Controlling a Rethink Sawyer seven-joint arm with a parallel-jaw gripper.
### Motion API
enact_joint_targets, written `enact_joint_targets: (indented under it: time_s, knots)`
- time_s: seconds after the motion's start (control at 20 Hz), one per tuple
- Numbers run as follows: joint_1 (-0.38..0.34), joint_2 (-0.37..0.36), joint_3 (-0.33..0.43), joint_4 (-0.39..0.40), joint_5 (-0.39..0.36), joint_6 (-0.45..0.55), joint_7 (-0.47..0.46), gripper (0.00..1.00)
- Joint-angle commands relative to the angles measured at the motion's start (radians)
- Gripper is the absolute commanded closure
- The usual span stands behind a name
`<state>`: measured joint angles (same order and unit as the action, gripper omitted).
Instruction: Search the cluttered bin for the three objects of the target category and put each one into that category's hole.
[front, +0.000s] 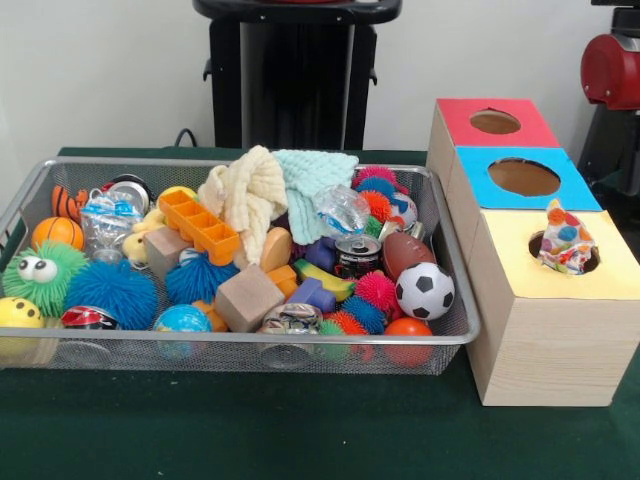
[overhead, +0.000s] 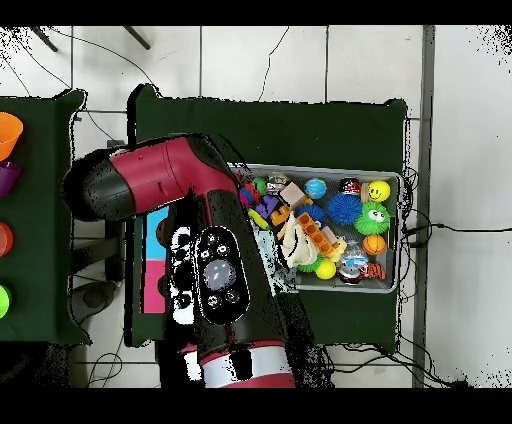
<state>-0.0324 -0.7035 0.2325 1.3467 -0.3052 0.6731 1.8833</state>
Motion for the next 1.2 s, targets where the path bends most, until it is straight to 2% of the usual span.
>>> enact_joint_targets:
  time_s: [0.05, 0.75, 1.05, 1.2]
  knots:
    - [-0.005, 0.017, 0.046, 0.107, -0.003, 0.045, -0.013, 1.0]
    - [-0.002, 0.04, 0.042, 0.132, 0.011, -0.033, 0.054, 1.0]
    - [-0.041, 0.054, 0.074, 0.173, 0.022, -0.098, 0.039, 1.0]
    - [-0.044, 0.058, 0.069, 0.168, 0.014, -0.086, 0.019, 1.0]
